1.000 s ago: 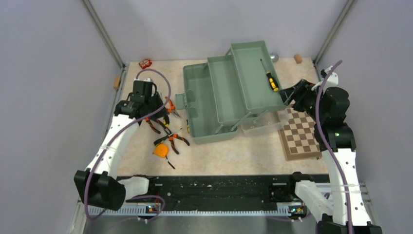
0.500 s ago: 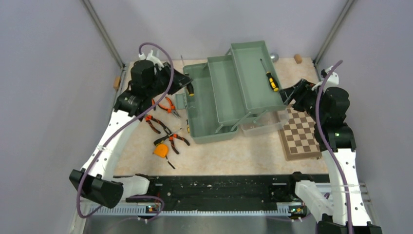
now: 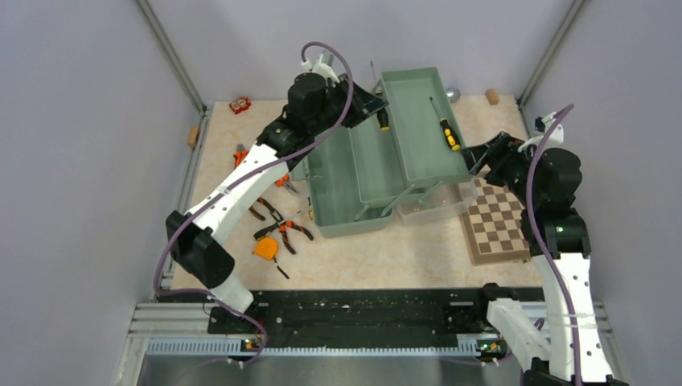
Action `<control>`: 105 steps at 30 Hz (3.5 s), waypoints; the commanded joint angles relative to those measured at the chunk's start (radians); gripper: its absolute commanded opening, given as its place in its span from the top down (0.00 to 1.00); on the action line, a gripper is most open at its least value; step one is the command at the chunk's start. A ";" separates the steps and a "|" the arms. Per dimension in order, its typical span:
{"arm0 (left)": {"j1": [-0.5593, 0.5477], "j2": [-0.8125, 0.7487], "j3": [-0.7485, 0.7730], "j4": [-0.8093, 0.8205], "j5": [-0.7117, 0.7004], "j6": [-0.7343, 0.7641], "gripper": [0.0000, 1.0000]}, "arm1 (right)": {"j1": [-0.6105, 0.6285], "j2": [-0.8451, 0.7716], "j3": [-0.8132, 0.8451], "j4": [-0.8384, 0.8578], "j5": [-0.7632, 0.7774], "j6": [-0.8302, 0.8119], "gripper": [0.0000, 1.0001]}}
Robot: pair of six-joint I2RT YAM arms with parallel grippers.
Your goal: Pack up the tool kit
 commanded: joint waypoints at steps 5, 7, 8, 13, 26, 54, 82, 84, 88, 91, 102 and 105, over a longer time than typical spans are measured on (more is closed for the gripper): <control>-0.079 0.179 0.200 0.128 -0.065 -0.037 1.00 | 0.014 -0.031 -0.006 0.022 -0.012 0.025 0.25; -0.095 0.230 0.258 0.097 -0.075 -0.031 1.00 | 0.015 -0.032 -0.008 0.022 -0.010 0.025 0.25; -0.102 0.255 0.277 0.090 -0.078 -0.031 1.00 | 0.015 -0.033 -0.009 0.023 -0.008 0.024 0.25; -0.126 0.359 0.348 0.048 -0.113 -0.027 0.98 | 0.016 -0.035 -0.014 0.023 0.005 0.023 0.25; -0.137 0.445 0.394 -0.032 -0.131 0.006 0.52 | 0.016 -0.041 -0.017 0.008 0.038 -0.004 0.24; 0.009 -0.386 -0.234 -0.470 -0.498 0.725 0.20 | 0.016 -0.022 0.014 -0.013 0.112 -0.106 0.24; 0.360 -0.382 -0.835 -0.430 -0.387 0.584 0.34 | 0.016 -0.037 -0.012 0.022 0.108 -0.087 0.24; 0.377 -0.323 -0.820 -0.423 -0.382 0.599 0.33 | 0.016 -0.040 -0.012 0.021 0.106 -0.086 0.23; 0.397 -0.231 -0.800 -0.426 -0.337 0.605 0.34 | 0.016 -0.044 -0.010 0.021 0.106 -0.091 0.23; 0.397 -0.201 -0.801 -0.429 -0.282 0.615 0.33 | 0.016 -0.047 -0.014 0.021 0.106 -0.092 0.22; 0.395 -0.164 -0.768 -0.354 -0.123 0.726 0.34 | 0.016 -0.046 -0.018 0.024 0.104 -0.094 0.22; 0.388 -0.128 -0.723 -0.349 -0.092 0.769 0.37 | 0.016 -0.046 -0.021 0.025 0.100 -0.093 0.22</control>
